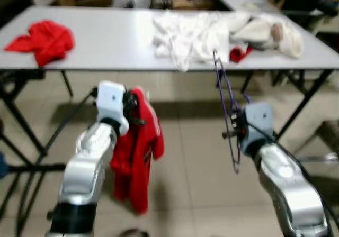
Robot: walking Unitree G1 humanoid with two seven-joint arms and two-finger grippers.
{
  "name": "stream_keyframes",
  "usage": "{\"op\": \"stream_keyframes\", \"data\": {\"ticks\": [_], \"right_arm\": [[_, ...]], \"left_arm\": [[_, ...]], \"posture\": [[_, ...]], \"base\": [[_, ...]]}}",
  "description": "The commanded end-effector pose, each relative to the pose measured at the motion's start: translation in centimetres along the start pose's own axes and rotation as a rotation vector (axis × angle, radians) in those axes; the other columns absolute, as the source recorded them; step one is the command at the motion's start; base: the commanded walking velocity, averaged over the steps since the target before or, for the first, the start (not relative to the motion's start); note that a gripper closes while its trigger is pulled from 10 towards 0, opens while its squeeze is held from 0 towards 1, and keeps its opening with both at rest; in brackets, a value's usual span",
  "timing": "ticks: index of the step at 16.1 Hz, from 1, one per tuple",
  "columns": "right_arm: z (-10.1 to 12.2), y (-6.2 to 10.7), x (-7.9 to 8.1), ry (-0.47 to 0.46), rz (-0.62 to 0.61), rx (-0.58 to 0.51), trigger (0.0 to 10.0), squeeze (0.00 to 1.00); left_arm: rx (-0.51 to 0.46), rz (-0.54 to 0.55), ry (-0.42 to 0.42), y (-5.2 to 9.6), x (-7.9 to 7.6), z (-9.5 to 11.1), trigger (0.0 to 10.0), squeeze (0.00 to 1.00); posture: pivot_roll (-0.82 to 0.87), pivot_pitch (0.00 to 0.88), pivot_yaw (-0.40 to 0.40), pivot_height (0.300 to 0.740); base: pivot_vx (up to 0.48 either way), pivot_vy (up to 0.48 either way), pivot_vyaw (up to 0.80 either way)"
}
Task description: Hang hanger
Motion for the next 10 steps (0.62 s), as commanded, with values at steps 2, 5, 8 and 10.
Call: {"op": "stream_keyframes", "data": {"ticks": [2,5,8,10], "right_arm": [[0.04,-0.11,0.15,-0.004,0.003,-0.004,10.0,0.00],[0.04,-0.16,0.18,-0.005,0.005,-0.004,10.0,0.00],[0.03,-0.18,0.22,-0.007,0.005,-0.005,10.0,0.00],[0.03,-0.21,0.21,-0.008,0.005,-0.005,10.0,0.00]], "left_arm": [[-0.026,-0.002,-0.010,-0.10,0.08,0.83,10.0,0.00],[-0.026,0.000,-0.010,-0.12,0.13,0.85,10.0,0.00],[-0.034,0.016,0.003,-0.05,0.23,0.87,10.0,0.00],[-0.029,0.033,0.002,-0.13,0.40,0.92,10.0,0.00]], "posture": [[0.03,0.000,-0.010,0.740],[0.03,0.000,-0.010,0.740],[0.03,0.000,-0.011,0.740],[0.03,0.000,-0.013,0.740]], "base": [[0.000,0.375,0.00],[0.000,0.371,0.00],[0.000,0.123,0.00],[0.000,0.000,0.00]]}}
Point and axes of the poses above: a point about 5 cm out from each wrist's last joint towards the gripper, its own y axis pointing back from the gripper into the wrist, its own z axis along the axis of the wrist's last joint, x = y × z, the point moved 2 cm from there along -y, pointing out of the wrist towards the gripper, and after that the axes turned 15 degrees about y, right-handed, at the moved point
